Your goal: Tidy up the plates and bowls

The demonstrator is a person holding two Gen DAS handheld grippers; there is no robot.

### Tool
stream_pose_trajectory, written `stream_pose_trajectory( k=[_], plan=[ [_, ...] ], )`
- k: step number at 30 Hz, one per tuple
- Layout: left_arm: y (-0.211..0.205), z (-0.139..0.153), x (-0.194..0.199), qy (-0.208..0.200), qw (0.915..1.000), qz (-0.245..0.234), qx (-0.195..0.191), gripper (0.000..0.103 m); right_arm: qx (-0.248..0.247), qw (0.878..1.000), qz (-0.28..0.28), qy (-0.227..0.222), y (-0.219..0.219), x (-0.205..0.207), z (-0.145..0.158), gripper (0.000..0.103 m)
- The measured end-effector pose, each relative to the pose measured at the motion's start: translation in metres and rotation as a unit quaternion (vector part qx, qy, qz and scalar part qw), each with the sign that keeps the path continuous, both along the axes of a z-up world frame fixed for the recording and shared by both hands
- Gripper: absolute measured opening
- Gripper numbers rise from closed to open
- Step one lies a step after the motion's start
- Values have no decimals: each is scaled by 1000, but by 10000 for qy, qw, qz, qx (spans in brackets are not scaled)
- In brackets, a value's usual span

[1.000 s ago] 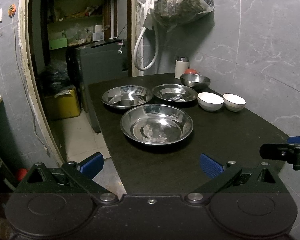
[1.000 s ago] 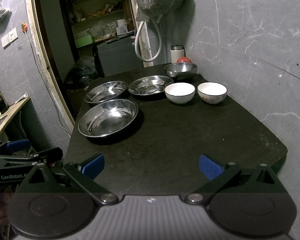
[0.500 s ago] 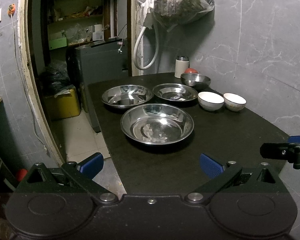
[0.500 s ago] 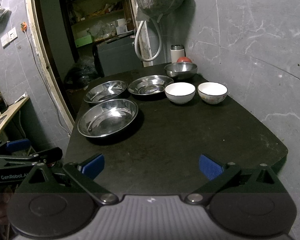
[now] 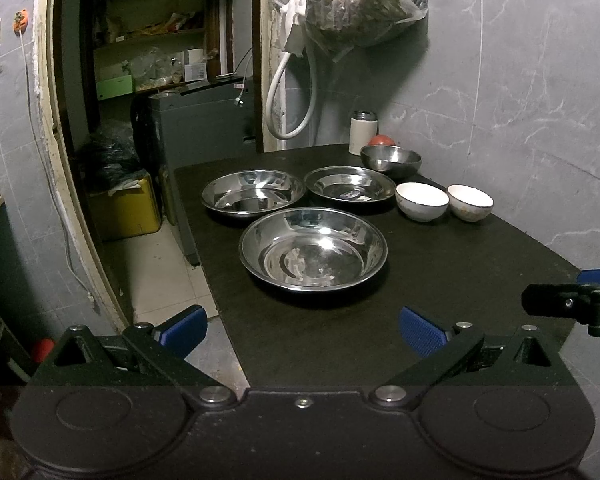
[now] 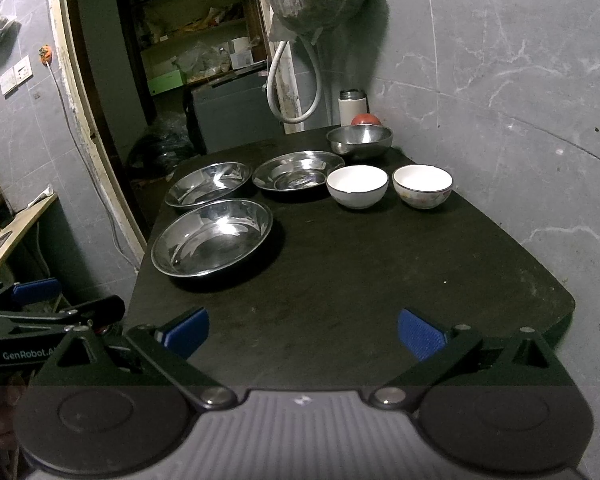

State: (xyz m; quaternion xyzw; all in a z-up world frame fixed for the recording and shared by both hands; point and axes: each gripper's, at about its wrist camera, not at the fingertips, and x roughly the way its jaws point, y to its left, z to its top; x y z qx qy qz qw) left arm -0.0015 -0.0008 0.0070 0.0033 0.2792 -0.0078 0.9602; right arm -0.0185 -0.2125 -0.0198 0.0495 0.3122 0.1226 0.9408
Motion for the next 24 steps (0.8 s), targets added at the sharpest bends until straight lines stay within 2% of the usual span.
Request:
stream_pose_trajectory(
  k=[19, 24],
  plan=[
    [2, 1, 0, 23, 10000, -4, 18, 102, 2, 10000, 0, 10, -1, 1, -1, 103],
    [6, -4, 8, 199, 9998, -38, -73, 102, -6, 10000, 9, 47, -2, 5, -2, 103]
  ],
)
